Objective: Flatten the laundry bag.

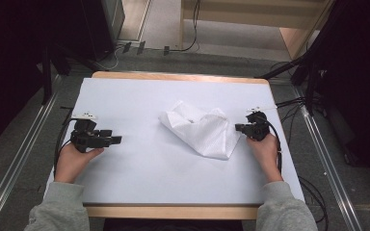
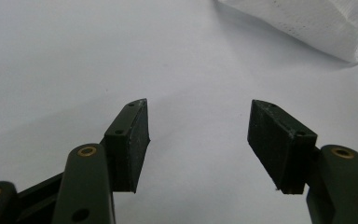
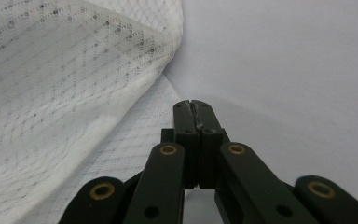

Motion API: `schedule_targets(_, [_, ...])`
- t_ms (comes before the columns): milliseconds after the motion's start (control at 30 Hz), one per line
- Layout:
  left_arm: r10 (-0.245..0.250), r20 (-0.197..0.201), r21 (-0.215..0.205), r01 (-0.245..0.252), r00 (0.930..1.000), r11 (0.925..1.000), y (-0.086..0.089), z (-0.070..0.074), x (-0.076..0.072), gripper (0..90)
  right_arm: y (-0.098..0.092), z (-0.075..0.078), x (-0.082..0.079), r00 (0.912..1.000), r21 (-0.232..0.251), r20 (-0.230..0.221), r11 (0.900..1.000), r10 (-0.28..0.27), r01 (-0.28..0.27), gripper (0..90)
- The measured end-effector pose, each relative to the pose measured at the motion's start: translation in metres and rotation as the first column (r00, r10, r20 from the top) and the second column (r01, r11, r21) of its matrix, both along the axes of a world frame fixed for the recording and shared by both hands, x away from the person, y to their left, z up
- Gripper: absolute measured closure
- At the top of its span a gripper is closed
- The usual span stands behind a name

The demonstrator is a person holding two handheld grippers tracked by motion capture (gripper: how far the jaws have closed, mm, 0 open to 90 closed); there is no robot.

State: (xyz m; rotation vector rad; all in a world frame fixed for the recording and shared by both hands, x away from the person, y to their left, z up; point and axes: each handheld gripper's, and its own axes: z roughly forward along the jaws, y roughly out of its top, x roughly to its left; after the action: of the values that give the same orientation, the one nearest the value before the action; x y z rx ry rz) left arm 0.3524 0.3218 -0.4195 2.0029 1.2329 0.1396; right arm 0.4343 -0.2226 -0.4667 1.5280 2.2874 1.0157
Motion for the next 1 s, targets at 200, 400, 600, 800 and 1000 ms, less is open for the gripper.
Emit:
schedule_targets(200, [-0.003, -0.001, 0.000, 0.003, 1.0000, 1.0000, 0.000, -0.001, 0.000, 39.6, 0.007, 0.011, -0.003, 0.9983, 0.025, 0.055, 0.999, 0.020, -0.021, 76.6])
schedule_targets(400, [0.000, 0.002, 0.008, 0.000, 1.0000, 1.0000, 0.000, -0.001, -0.002, 39.4, 0.024, 0.017, 0.002, 0.9952, 0.040, 0.083, 0.998, 0.052, -0.056, 69.3])
schedule_targets(600, [0.005, -0.004, 0.016, -0.005, 1.0000, 0.9999, 0.002, -0.003, -0.007, 39.4, 0.032, 0.014, 0.017, 0.9954, 0.027, 0.091, 0.999, 0.032, -0.035, 58.0])
schedule_targets(800, [0.031, -0.007, 0.021, -0.031, 0.9995, 0.9993, 0.011, -0.004, -0.014, 39.4, 0.035, 0.001, 0.033, 0.9994, 0.039, 0.014, 0.999, 0.031, -0.032, 61.1])
schedule_targets(1000, [0.059, -0.006, 0.021, -0.059, 0.9982, 0.9980, 0.018, -0.004, -0.021, 39.4, 0.045, -0.004, 0.036, 0.9986, 0.003, 0.002, 0.999, 0.053, -0.053, 84.3])
